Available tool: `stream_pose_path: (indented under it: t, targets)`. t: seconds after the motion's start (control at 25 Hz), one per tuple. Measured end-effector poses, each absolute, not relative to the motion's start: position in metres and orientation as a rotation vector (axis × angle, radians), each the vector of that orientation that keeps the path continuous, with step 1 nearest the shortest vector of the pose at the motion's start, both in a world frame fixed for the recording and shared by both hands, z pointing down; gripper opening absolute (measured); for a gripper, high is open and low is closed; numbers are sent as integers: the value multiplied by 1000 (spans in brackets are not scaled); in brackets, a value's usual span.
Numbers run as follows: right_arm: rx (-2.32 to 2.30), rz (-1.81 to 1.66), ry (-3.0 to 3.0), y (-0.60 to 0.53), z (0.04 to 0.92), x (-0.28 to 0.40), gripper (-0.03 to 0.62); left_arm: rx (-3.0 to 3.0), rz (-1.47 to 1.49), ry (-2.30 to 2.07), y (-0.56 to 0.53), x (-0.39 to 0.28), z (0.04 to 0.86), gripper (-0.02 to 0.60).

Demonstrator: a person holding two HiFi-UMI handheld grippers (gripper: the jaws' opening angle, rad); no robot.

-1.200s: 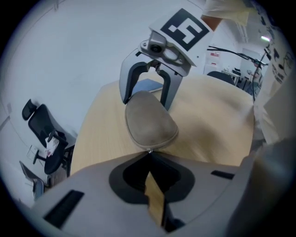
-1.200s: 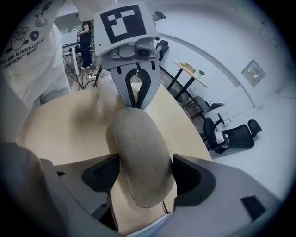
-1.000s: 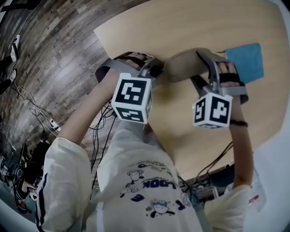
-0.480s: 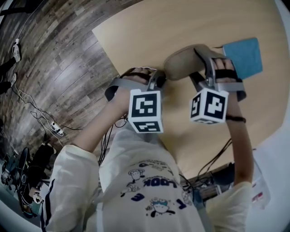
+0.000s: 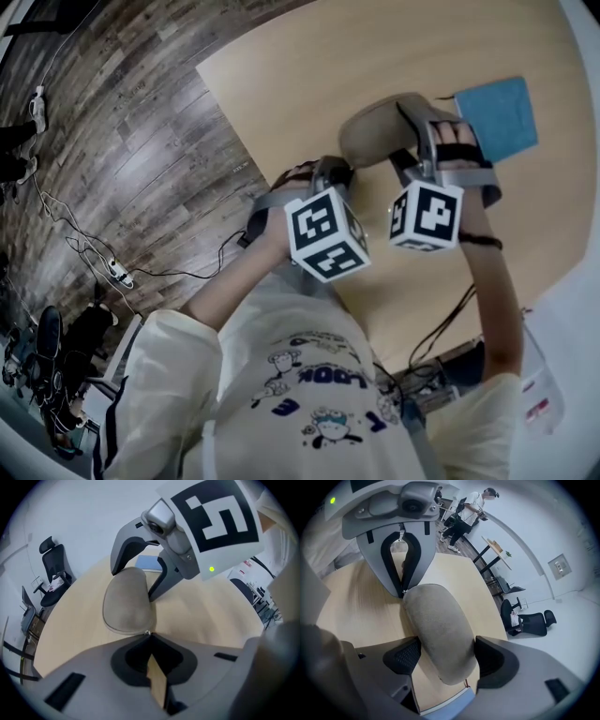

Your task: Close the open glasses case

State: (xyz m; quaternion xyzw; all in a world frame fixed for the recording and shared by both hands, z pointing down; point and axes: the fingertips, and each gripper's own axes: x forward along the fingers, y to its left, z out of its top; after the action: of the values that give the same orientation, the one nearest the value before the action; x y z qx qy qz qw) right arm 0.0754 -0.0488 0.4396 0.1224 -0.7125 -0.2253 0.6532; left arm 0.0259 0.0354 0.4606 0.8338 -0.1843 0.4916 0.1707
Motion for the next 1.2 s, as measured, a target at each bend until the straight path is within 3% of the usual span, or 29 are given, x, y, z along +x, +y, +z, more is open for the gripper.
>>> stream_pose_path:
  t: [0.2, 0.32, 0.44, 0.6, 0.64, 0.68, 0.72, 0.8, 0.88, 1.2]
  targets:
    - [369, -445, -1725, -43, 442, 78, 351, 2277, 1216, -636, 33, 19, 465, 2]
    - [532, -257, -1846, -36, 426, 85, 351, 2270, 1175, -663, 34, 15, 462, 9]
    - [737, -95, -1937, -35, 391, 90, 351, 2258, 1169, -702, 37, 4, 458, 57]
    - [1097, 163, -2082, -27, 357, 93, 347, 2225, 1080, -839, 35, -11, 441, 58]
    - [1185, 231, -2108, -24, 351, 93, 333, 2234, 1033, -878, 30, -11, 431, 58]
    - [1279, 285, -2124, -21, 343, 93, 270, 2249, 982, -916, 25, -11, 419, 57]
    - [1382, 328, -2134, -20, 334, 93, 165, 2266, 932, -950, 18, -9, 405, 57]
    - [1555, 381, -2139, -17, 315, 96, 71, 2311, 841, -1015, 3, -5, 374, 52]
    - [1673, 388, -2145, -14, 298, 99, 39, 2383, 769, -1079, -13, -1, 339, 35]
    - [1977, 326, -2139, -5, 235, 105, 29, 2552, 549, -1264, -37, 11, 248, 8]
